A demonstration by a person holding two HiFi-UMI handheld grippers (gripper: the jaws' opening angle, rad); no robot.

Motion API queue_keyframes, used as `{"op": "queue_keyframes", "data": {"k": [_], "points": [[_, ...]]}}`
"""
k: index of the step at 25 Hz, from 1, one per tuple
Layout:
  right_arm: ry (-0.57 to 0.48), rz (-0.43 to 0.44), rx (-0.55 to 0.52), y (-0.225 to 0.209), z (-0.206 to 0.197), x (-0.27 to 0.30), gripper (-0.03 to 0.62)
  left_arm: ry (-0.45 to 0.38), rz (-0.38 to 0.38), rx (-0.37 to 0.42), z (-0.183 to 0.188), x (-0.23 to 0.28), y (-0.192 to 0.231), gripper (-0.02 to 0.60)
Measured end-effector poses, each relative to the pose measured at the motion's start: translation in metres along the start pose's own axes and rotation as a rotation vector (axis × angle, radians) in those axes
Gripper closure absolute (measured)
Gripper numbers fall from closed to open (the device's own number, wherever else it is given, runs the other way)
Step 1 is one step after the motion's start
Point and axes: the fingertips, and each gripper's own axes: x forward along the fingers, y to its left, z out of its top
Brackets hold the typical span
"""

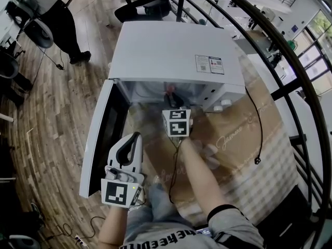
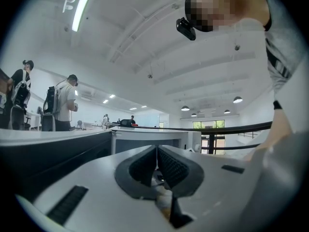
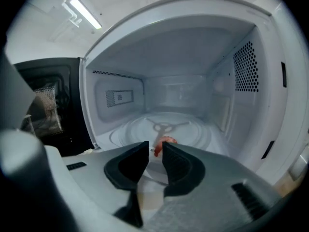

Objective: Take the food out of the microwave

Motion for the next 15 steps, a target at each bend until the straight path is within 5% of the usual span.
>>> {"op": "queue_keyframes", "data": {"k": [15], "points": [[0.024,-0.062,-0.027,-0.0063,0.0016,0.0059,0.563,0.027,0.008,-0.012,-0.0069,-0.0001,0.0086,0.571]]}}
